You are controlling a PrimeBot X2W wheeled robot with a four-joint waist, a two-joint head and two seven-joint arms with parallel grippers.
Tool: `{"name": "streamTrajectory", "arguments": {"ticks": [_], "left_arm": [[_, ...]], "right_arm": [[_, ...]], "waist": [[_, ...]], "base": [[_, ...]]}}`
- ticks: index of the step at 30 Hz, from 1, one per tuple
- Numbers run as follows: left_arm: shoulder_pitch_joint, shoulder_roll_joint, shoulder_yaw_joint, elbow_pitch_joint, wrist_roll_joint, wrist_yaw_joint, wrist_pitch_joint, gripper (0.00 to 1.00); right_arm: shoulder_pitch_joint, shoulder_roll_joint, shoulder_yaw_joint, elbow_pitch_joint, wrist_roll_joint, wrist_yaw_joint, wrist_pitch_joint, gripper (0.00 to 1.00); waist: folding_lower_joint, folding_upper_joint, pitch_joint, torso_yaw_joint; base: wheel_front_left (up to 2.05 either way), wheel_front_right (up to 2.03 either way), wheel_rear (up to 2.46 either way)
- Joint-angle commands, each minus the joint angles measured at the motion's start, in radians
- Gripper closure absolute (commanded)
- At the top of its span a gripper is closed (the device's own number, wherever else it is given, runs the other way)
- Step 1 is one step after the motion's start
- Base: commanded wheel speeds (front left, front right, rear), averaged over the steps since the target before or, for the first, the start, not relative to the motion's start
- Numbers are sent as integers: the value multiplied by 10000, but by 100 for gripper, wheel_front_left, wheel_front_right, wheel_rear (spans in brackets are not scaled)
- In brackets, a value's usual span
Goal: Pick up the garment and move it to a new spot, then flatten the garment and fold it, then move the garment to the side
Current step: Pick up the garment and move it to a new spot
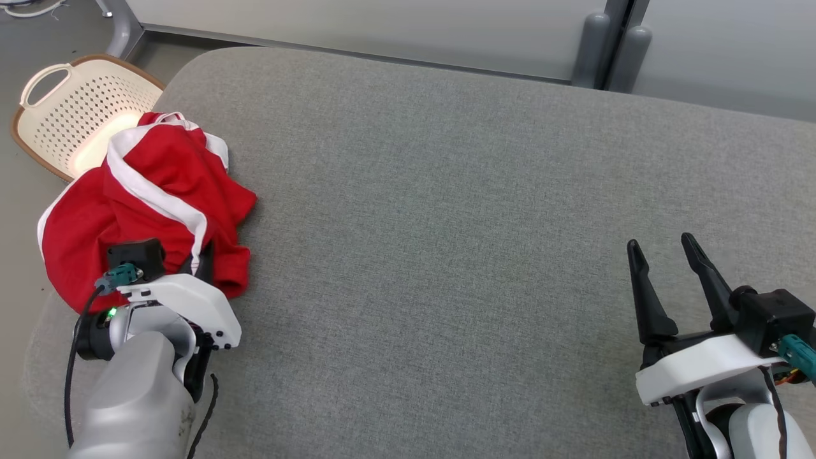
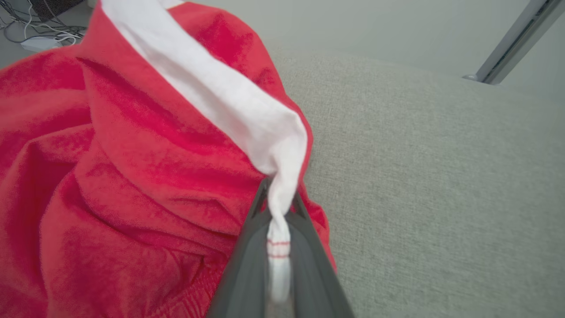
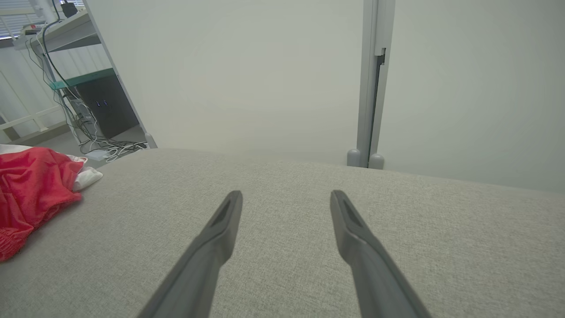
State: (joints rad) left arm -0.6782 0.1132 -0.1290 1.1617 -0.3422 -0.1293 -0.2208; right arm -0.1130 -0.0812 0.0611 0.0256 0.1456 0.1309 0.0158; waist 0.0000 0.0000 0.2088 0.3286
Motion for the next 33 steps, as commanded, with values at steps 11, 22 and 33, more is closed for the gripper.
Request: {"name": "streamTrajectory", "arguments": {"ticks": [11, 22, 33], "left_arm": [[757, 651, 503, -3645, 439, 163, -439, 100], [2875, 296, -159, -8100, 864, 106, -254, 100], [2962, -468, -2894, -9993, 361, -4, 1148, 100]], "right_arm": [[465, 111, -367, 38, 110, -1, -358, 0], [1144, 221, -466, -81, 277, -3, -387, 0], [486, 263, -250, -424, 211, -3, -304, 0]], "waist": [[0, 0, -1068, 173], [0, 0, -1997, -564], [0, 0, -804, -3263]], "base": [[0, 0, 0], [0, 0, 0], [0, 0, 0]]}}
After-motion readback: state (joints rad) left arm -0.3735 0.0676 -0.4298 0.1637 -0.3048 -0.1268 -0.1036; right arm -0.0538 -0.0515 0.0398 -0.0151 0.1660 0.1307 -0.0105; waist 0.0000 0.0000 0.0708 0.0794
